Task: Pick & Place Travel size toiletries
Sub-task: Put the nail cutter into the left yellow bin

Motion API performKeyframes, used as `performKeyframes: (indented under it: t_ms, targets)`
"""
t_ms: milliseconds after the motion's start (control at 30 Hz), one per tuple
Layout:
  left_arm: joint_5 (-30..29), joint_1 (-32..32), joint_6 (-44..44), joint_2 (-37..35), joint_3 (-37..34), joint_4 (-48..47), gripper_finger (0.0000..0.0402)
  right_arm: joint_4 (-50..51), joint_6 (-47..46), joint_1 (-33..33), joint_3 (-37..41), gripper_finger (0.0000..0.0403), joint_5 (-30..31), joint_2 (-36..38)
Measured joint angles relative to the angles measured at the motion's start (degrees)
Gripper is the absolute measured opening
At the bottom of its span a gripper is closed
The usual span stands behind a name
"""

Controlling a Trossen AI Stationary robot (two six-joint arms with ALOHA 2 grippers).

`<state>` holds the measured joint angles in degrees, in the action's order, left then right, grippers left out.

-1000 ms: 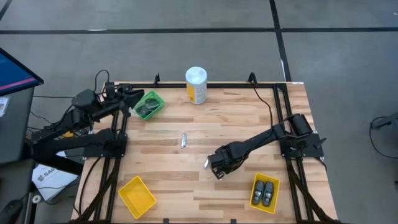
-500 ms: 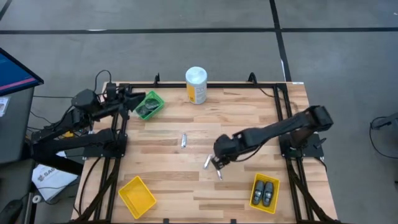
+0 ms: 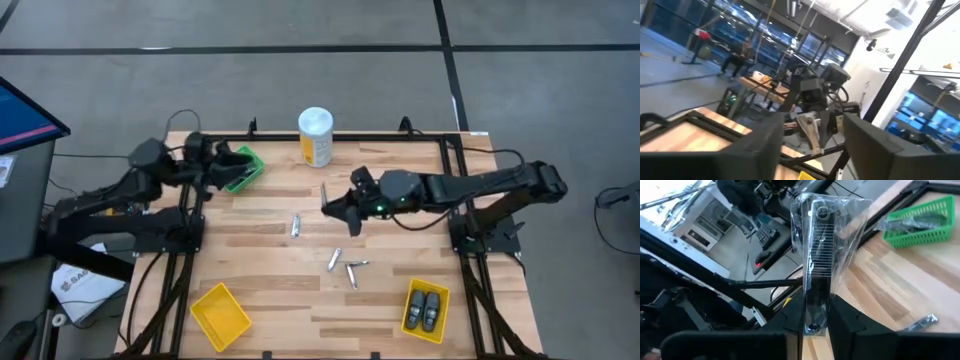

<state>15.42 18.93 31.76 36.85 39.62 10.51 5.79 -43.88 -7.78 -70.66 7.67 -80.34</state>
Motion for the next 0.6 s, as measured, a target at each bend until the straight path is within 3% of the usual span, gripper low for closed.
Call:
performKeyframes:
  t_ms: [133, 233, 400, 600]
  targets:
    - [-0.4, -2.3, 2.2, 7.6, 0.0, 7.1, 0.0263, 0.3, 2.4, 0.9, -2.4, 0.0050, -1.5, -1.5]
    - [-0.5, -4.3, 4.3, 13.9, 0.0, 13.3, 0.0291, 0.4, 4.0, 1.3, -4.6, 0.0050, -2.8, -3.5]
    - [1.5, -7.0, 6.7, 22.3, 0.0, 25.8, 0.0302, 0.5, 6.5, 2.0, -8.3, 0.0050, -3.7, -6.4]
    - [1.4, -8.7, 9.3, 27.3, 0.0, 30.8, 0.0299, 1.5, 7.0, 3.5, -10.0, 0.0050, -5.0, -7.4]
